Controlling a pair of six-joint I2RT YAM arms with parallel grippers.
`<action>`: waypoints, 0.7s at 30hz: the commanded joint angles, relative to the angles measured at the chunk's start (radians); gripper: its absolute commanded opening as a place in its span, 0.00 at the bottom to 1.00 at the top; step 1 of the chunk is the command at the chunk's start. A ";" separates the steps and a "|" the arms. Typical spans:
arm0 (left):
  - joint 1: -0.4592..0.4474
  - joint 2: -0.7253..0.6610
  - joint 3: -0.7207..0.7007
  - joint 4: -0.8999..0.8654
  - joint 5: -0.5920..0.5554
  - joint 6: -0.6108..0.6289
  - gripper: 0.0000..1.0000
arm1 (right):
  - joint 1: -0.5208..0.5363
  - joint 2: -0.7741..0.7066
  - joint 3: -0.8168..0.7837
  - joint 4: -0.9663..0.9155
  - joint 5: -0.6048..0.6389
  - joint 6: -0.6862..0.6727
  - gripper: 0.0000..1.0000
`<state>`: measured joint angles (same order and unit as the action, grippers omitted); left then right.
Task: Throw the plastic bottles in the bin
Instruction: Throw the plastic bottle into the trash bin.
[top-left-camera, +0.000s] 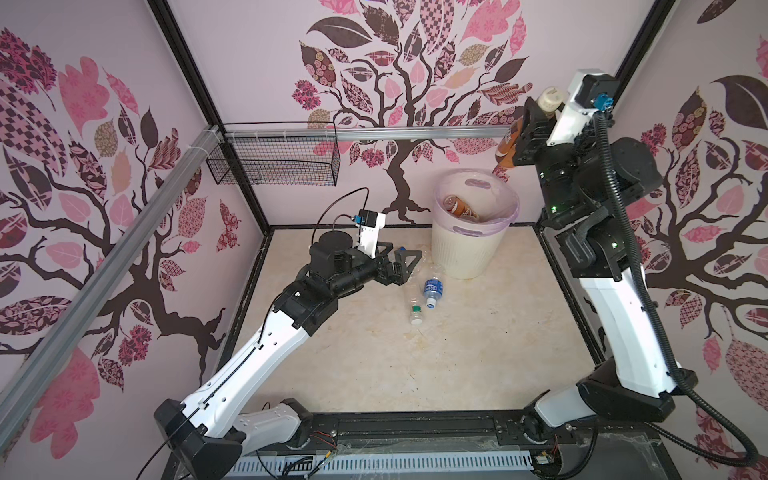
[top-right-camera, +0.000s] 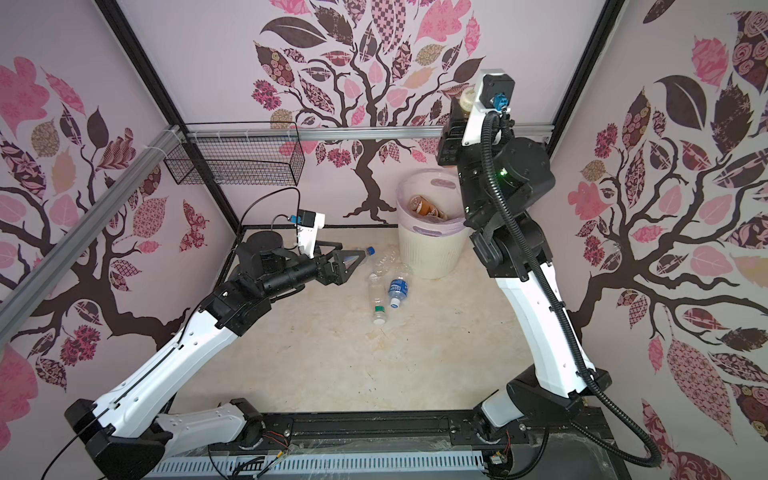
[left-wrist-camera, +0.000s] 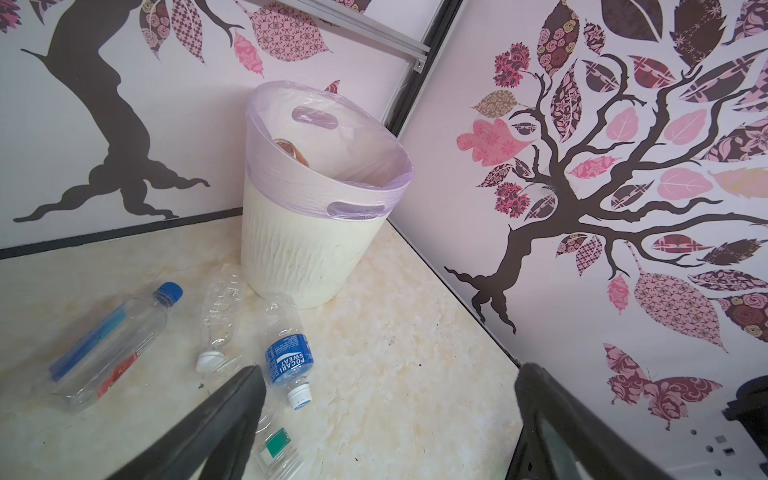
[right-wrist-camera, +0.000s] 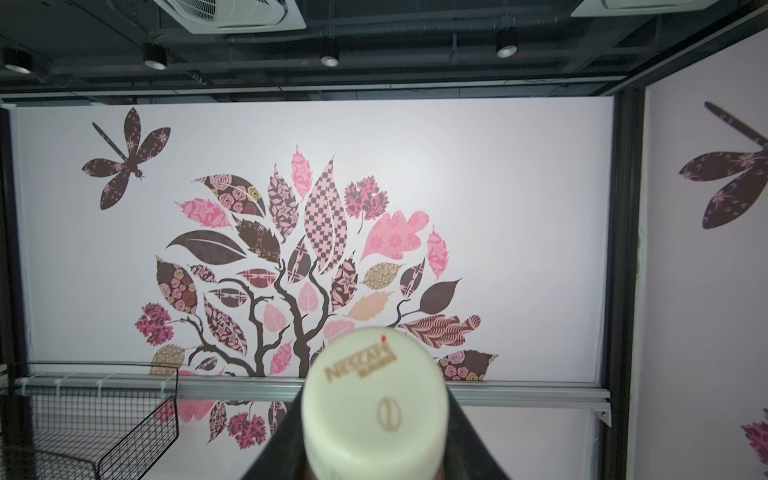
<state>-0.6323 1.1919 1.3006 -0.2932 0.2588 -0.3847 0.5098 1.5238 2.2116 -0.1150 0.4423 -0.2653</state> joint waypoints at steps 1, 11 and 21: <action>-0.001 0.003 0.006 0.004 -0.006 0.027 0.98 | -0.087 0.114 -0.029 -0.024 -0.004 0.050 0.38; 0.000 -0.014 -0.027 -0.025 -0.014 0.021 0.98 | -0.185 0.251 -0.078 -0.165 -0.051 0.269 0.99; -0.002 -0.012 -0.062 -0.037 -0.021 -0.022 0.98 | -0.183 0.234 0.015 -0.260 -0.064 0.278 0.99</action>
<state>-0.6323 1.1919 1.2701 -0.3267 0.2466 -0.3927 0.3244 1.8225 2.1941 -0.3569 0.3798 -0.0059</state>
